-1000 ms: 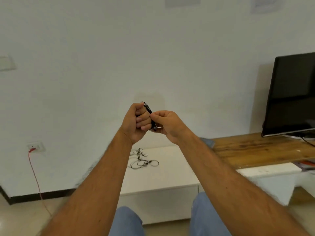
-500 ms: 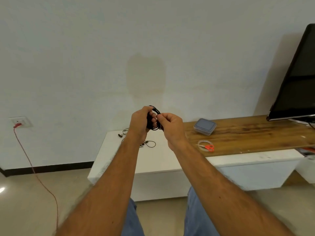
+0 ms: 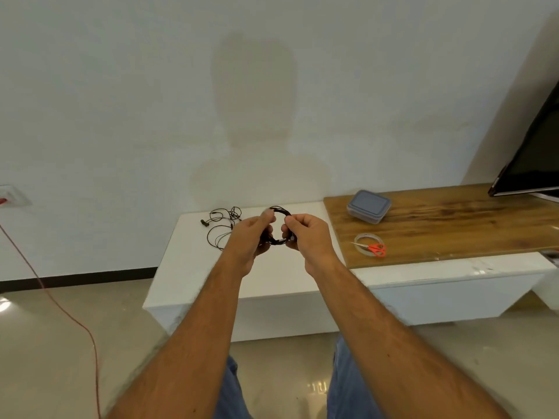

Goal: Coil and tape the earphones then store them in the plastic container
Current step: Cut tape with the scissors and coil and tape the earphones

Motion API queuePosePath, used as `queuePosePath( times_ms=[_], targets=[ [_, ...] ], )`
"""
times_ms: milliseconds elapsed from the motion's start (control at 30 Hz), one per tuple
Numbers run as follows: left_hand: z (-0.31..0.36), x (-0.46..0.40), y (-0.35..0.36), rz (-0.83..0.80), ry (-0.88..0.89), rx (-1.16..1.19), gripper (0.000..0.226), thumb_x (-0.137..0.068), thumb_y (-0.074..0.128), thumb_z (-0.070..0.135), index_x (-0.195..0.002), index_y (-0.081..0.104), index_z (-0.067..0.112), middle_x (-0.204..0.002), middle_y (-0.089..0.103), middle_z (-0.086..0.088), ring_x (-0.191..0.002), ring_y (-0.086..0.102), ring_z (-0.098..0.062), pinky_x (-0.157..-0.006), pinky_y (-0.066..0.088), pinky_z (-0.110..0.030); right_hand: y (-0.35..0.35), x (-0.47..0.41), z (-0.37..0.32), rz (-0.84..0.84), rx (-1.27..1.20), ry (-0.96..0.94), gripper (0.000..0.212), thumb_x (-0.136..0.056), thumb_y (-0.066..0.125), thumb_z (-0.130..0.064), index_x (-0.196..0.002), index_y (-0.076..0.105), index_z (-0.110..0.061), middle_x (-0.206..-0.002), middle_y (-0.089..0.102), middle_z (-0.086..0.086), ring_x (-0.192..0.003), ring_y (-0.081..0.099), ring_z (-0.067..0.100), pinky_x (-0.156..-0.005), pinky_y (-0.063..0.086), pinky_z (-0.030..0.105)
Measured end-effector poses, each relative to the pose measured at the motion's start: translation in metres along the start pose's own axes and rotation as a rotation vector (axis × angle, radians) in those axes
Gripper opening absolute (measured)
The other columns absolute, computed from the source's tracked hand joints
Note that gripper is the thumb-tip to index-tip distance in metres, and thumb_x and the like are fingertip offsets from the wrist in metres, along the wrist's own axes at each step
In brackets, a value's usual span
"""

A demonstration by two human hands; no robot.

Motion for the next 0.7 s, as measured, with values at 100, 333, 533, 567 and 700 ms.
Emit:
queuePosePath(
  times_ms=[100, 333, 533, 567, 700],
  targets=[
    [-0.029, -0.019, -0.001, -0.017, -0.004, -0.138, 0.020, -0.092, 0.065, 0.032, -0.095, 0.067, 0.012, -0.082, 0.068, -0.001, -0.078, 0.067, -0.015, -0.075, 0.055, -0.032, -0.013, -0.018, 0.029, 0.022, 0.069, 0.071, 0.011, -0.094, 0.061, -0.011, -0.092, 0.068, -0.003, -0.072, 0.067, 0.003, -0.063, 0.059, 0.011, -0.065, 0.050, 0.031],
    [-0.101, -0.081, 0.005, 0.088, -0.077, -0.342, 0.017, -0.088, 0.069, 0.020, -0.100, 0.067, 0.007, -0.094, 0.071, -0.009, -0.081, 0.072, -0.018, -0.065, 0.061, -0.034, -0.041, -0.073, 0.097, 0.065, 0.261, 0.161, 0.013, -0.092, 0.061, -0.008, -0.080, 0.068, -0.007, -0.071, 0.067, 0.004, -0.063, 0.058, 0.014, -0.059, 0.048, 0.029],
    [-0.164, -0.129, 0.010, 0.220, -0.160, -0.601, 0.023, -0.082, 0.067, 0.034, -0.101, 0.062, 0.021, -0.083, 0.071, 0.006, -0.077, 0.069, -0.013, -0.071, 0.059, -0.039, -0.058, -0.128, 0.155, 0.079, 0.471, 0.192, 0.015, -0.089, 0.063, -0.010, -0.076, 0.070, -0.011, -0.072, 0.070, 0.003, -0.066, 0.063, 0.015, -0.061, 0.051, 0.028],
    [-0.173, -0.136, 0.013, 0.221, -0.171, -0.642, 0.025, -0.083, 0.066, 0.036, -0.103, 0.063, 0.021, -0.087, 0.071, 0.007, -0.080, 0.068, -0.012, -0.071, 0.058, -0.036, -0.061, -0.136, 0.165, 0.076, 0.505, 0.201, 0.015, -0.090, 0.063, -0.011, -0.077, 0.070, -0.012, -0.072, 0.070, 0.002, -0.067, 0.064, 0.015, -0.061, 0.051, 0.029],
    [-0.197, -0.158, 0.026, 0.214, -0.178, -0.814, 0.025, -0.086, 0.064, 0.036, -0.106, 0.065, 0.021, -0.099, 0.069, 0.008, -0.084, 0.060, -0.012, -0.067, 0.043, -0.025, -0.075, -0.163, 0.193, 0.066, 0.660, 0.209, 0.016, -0.090, 0.063, -0.015, -0.077, 0.072, -0.013, -0.074, 0.070, -0.001, -0.070, 0.064, 0.014, -0.062, 0.050, 0.024]
  ],
)
Point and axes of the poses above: each hand's wrist, its own x-axis away from the middle knuckle, its own y-axis out of the palm, z = x × y, the point moved 8 cm from there along -x, towards the middle knuckle
